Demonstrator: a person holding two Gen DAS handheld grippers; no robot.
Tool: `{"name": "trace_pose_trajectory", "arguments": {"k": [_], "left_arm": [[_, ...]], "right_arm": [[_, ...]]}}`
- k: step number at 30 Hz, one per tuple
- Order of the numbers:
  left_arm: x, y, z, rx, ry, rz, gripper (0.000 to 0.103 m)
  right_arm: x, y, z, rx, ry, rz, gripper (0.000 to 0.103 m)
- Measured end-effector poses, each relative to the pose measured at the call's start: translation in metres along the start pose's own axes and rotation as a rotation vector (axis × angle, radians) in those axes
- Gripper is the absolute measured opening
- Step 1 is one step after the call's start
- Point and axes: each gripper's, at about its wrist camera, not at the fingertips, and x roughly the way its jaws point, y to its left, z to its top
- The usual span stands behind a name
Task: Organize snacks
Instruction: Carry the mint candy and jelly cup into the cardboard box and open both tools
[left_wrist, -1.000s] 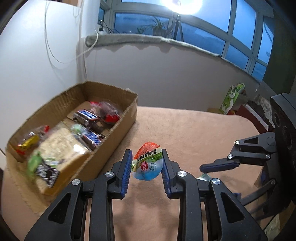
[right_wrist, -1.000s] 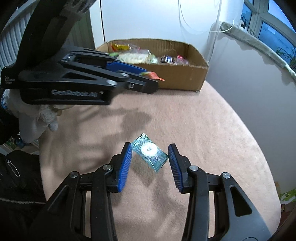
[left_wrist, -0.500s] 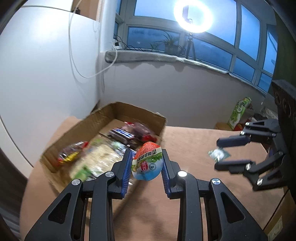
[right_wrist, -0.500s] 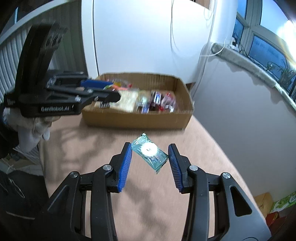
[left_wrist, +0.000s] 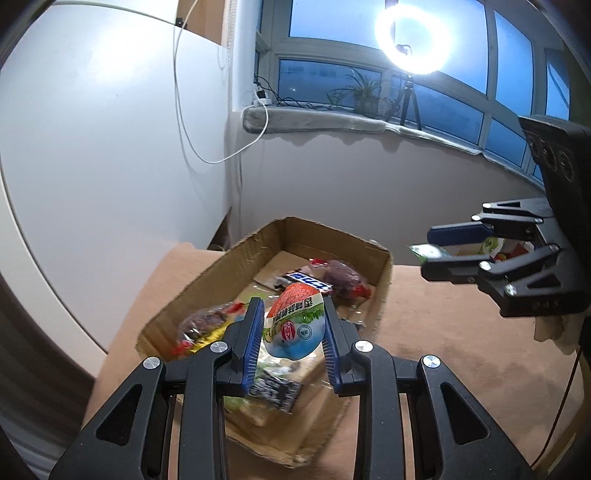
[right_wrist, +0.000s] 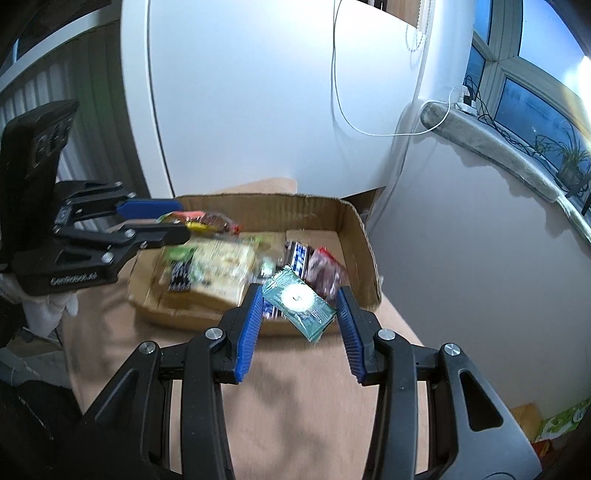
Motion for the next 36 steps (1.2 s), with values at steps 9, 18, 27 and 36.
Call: {"name": "trace_pose_trajectory", "arguments": {"k": [9,18,27,36], "left_arm": [[0.009,0.012,0.003,0.002,0.010,0.015,0.028],[0.017,0.020,0.000,0.000,0.025,0.023,0.028],[0.023,0.026,-0.002,-0.009,0.038,0.031,0.028],[0.024,0.024,-0.001,-0.009,0.044,0.024,0.031]], "right_arm": [[0.033,-0.009,0.031,0.043,0.001,-0.009,0.042],[0.071,-0.025,0.055,0.116,0.021,-0.005,0.042],[0.099,-0.029,0.066,0.144,0.055,-0.024,0.043],[0.102,-0.026,0.070,0.149,0.054,-0.044,0.052]]}}
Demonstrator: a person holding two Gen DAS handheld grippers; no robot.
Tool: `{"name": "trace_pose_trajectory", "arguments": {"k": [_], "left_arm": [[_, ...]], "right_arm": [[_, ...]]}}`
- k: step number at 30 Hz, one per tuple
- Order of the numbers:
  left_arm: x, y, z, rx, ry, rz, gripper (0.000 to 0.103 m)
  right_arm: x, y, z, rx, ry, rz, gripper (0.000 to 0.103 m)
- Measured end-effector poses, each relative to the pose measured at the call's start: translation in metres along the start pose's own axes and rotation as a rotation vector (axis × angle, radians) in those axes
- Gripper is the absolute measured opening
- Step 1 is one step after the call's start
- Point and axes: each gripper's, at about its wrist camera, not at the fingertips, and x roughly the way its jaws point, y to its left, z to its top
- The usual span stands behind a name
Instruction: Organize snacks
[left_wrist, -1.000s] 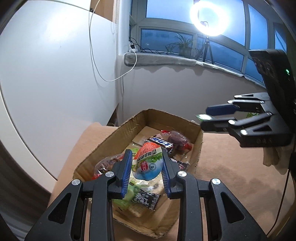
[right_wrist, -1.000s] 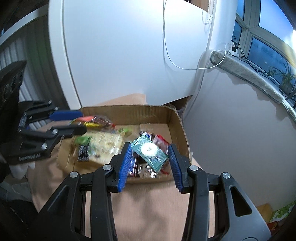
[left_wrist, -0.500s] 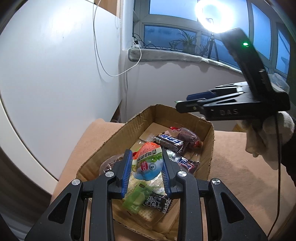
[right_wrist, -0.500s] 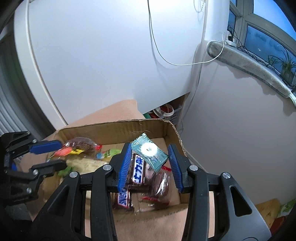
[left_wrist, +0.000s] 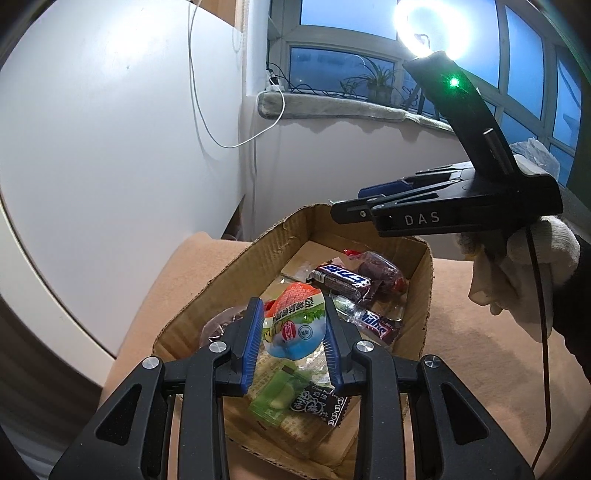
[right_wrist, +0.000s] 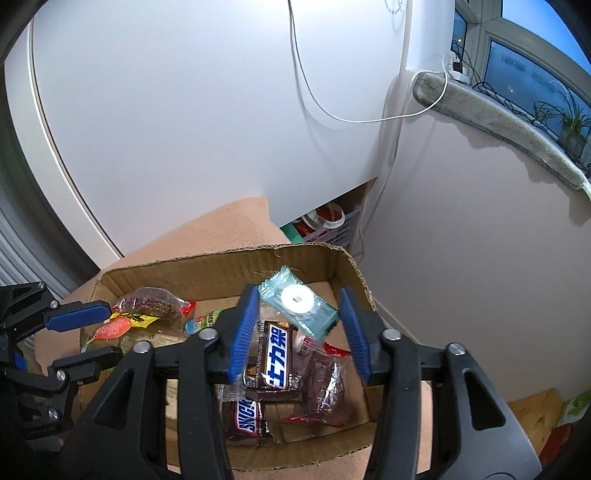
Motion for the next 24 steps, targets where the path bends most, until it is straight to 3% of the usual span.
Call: {"name": "trace_pose_trajectory", "arguments": {"k": [12,24], "left_arm": [[-0.012,-0.004,0.000,-0.001,-0.020,0.003,0.031],[-0.045,-0.013,-0.002,0.001,-0.058,0.004,0.031]], "right_arm": [[-0.020,-0.001,-0.002,0.026,-0.025,-0.009,0.054],[-0.064,0.004,-0.014,0.041,-0.070,-0.022,0.054]]}}
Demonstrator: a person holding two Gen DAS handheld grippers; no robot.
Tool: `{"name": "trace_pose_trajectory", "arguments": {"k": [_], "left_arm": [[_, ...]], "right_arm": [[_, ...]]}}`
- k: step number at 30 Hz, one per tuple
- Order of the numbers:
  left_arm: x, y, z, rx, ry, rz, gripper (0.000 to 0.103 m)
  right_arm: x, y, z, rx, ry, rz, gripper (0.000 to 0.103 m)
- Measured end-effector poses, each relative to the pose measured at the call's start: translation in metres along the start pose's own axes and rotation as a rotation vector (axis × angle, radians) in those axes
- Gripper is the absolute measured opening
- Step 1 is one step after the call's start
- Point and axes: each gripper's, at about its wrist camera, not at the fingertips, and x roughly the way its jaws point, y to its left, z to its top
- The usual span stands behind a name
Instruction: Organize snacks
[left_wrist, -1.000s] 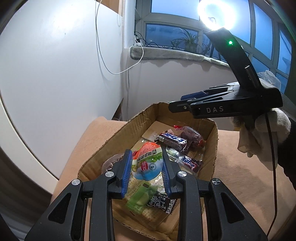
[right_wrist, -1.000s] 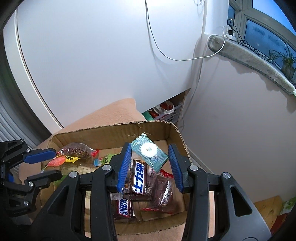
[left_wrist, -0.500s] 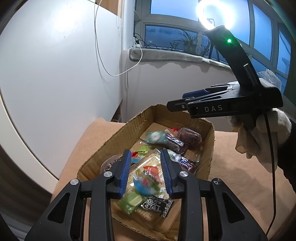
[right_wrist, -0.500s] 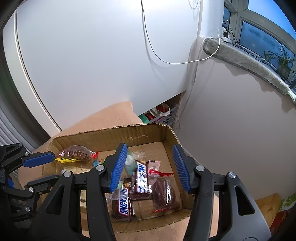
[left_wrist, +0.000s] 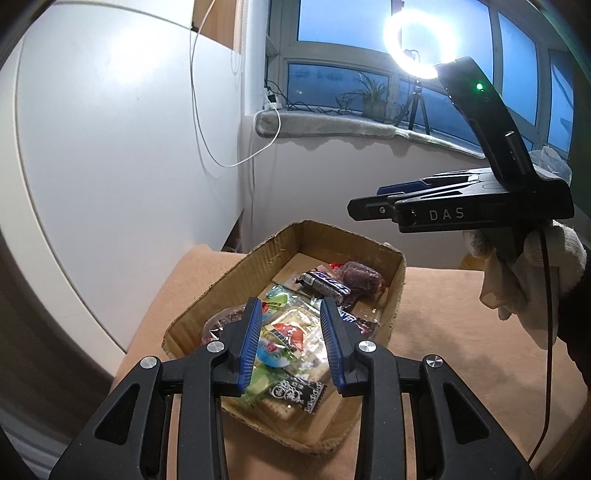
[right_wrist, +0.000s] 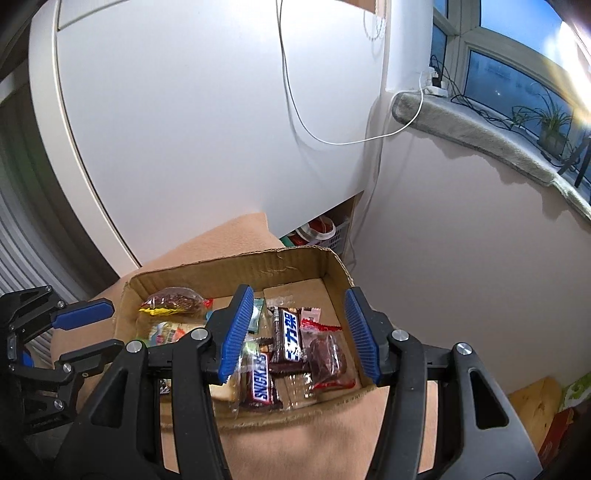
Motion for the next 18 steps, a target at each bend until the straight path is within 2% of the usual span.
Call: {"name": "trace_pose_trajectory", "arguments": {"k": [8,9,10,11,12,18], "left_arm": [[-0.023,-0.008,-0.002,-0.004,-0.028,0.003,0.031],[-0.025,-0.009,-0.003,-0.004,-0.031,0.005,0.032],[-0.027,-0.010,-0.004,-0.004,-0.034,0.007,0.038],[-0.030,-0.011,-0.005,-0.006,-0.038,0.008,0.041],[-0.032,-0.012,-0.006,-0.011,-0.042,0.008,0.044],[-0.043,-0.018,-0.013,-0.020,-0.056,0.017,0.045]], "right_arm": [[-0.031,0.001,-0.015,0.021,-0.029,-0.008,0.056],[-0.036,0.002,-0.018,0.027,-0.035,-0.015,0.060],[-0.041,0.002,-0.021,0.032,-0.043,-0.024,0.074],[-0.046,0.002,-0.023,0.035,-0.055,-0.031,0.083],[-0.051,0.003,-0.026,0.038,-0.067,-0.036,0.084],[-0.078,0.012,-0.050,0.061,-0.098,-0.066,0.085]]}}
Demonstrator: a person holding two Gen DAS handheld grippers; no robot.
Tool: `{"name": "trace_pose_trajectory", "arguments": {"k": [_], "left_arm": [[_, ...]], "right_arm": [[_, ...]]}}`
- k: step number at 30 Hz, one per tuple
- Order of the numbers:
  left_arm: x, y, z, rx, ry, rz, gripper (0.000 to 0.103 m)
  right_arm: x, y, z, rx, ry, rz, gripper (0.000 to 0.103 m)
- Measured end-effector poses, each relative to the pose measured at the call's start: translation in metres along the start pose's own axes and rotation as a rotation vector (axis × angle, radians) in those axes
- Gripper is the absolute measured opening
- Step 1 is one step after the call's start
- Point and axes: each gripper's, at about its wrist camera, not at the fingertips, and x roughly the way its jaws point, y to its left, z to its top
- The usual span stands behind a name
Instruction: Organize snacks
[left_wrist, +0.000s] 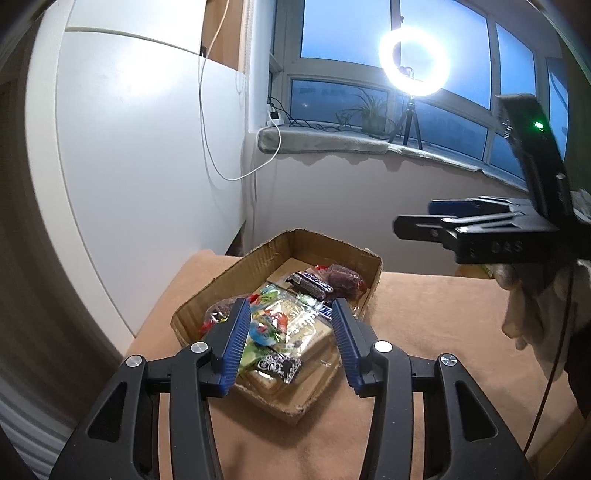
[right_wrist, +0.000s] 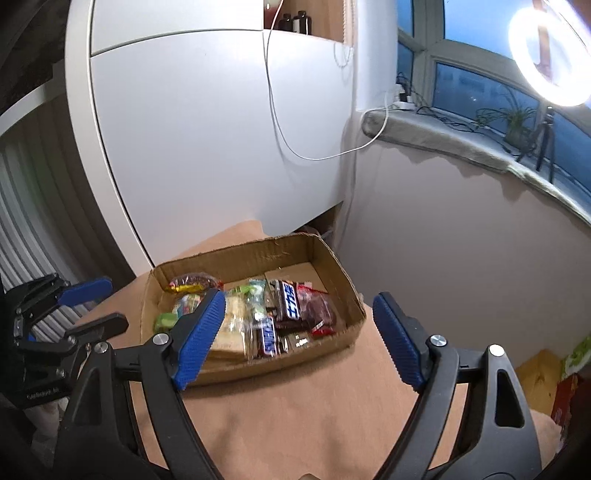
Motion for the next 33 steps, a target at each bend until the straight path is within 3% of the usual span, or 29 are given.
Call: {"name": "trace_pose_trajectory", "arguments": {"k": [4,8,13,22,33], "left_arm": [[-0.012,-0.003,-0.005,-0.011,-0.015,0.021,0.056],[-0.023,-0.008,-0.011,0.002,-0.031,0.061,0.062],[-0.035,-0.011,-0.017,-0.022,-0.043,0.088,0.072],[-0.045,-0.015,-0.025,-0.041,-0.047,0.130,0.072],[-0.048,-0.019,-0.026,-0.037,-0.052,0.146,0.073]], "right_arm": [[-0.019,0.002,-0.017,0.029,-0.017,-0.022,0.085],[-0.041,0.004,-0.036,0.055,-0.049,-0.075,0.099],[-0.061,0.005,-0.059,0.098,-0.068,-0.133,0.099],[-0.080,0.001,-0.084,0.155,-0.075,-0.182,0.100],[-0.085,0.003,-0.089,0.154,-0.080,-0.197,0.100]]}}
